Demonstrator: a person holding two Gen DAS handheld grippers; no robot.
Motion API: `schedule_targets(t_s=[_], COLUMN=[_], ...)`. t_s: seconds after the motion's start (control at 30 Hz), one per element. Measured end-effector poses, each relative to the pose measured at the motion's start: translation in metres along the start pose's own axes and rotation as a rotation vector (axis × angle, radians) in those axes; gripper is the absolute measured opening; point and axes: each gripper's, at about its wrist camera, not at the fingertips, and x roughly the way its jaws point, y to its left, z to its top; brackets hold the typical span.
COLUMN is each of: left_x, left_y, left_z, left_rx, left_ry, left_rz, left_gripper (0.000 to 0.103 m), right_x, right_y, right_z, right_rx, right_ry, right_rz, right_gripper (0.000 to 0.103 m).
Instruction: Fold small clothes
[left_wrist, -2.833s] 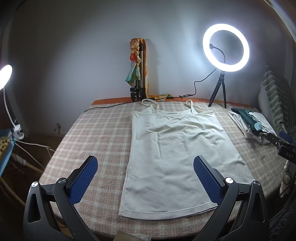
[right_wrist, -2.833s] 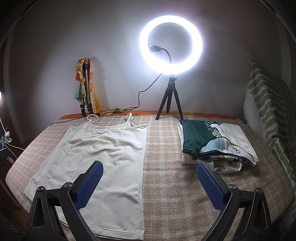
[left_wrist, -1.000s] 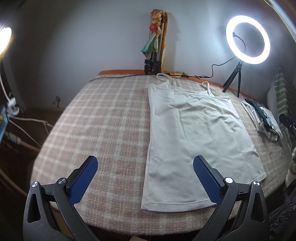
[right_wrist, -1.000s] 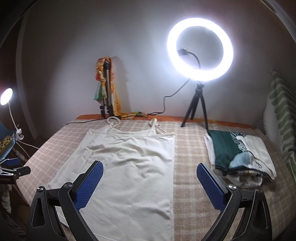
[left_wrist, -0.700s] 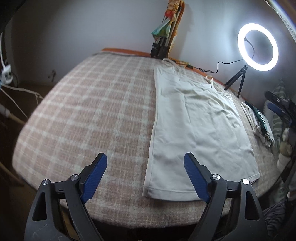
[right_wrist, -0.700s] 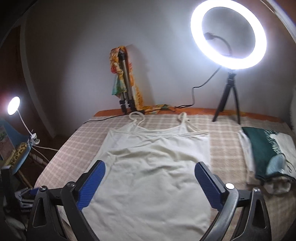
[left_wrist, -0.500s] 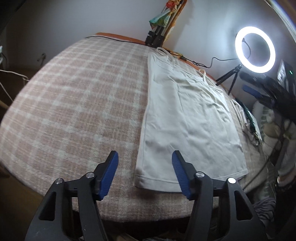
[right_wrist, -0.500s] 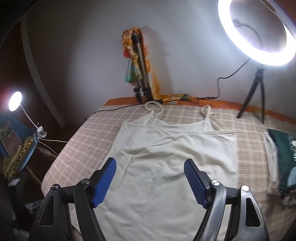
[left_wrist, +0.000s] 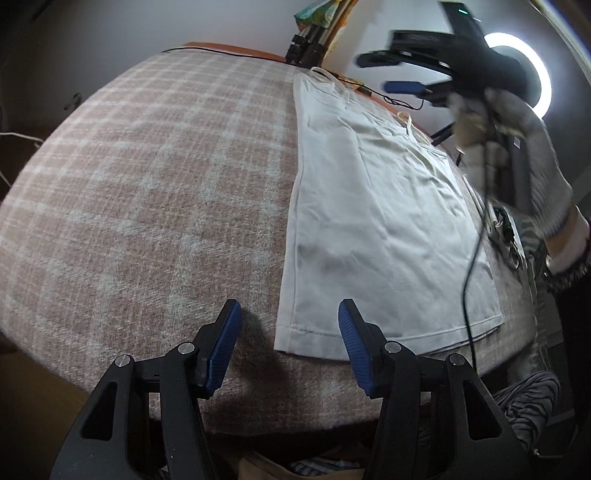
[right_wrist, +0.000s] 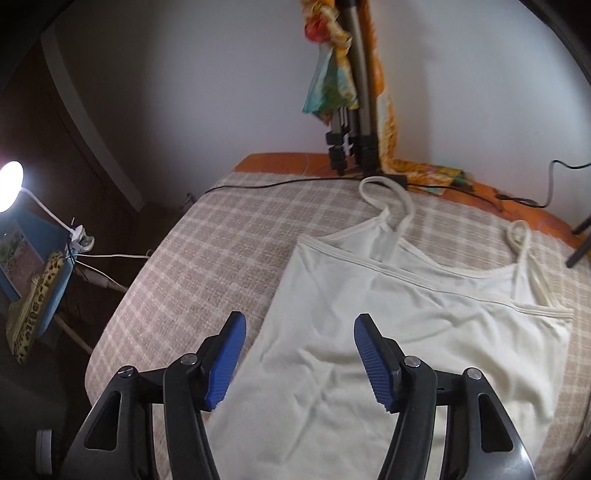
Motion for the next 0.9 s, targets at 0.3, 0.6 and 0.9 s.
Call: schedule_targets(t_s=[0.3,0.6,0.9], left_x=[0.005,0.013,0.017], left_y=[-0.003,-0.001,-0.005], left_z=[0.003,0.005,0.005], left_rx=[0.004,-0.02,-0.035], left_ry=[0.006,0.015,0.018], left_rz=[-0.013,-0.111,-0.212], left_gripper=[0.039,0.018,0.008], right_x=[0.08,0.129,0.155], right_y=[0.025,0.04,0.046], right_z=[0.037,0.058,0.064], right_rx=[-0.028,-0.088,-0.167], right_ry=[0.101,0.175,0.24], right_rz=[-0.051,-0.176,-0.274], right_gripper=[0.051,0.048,0.035])
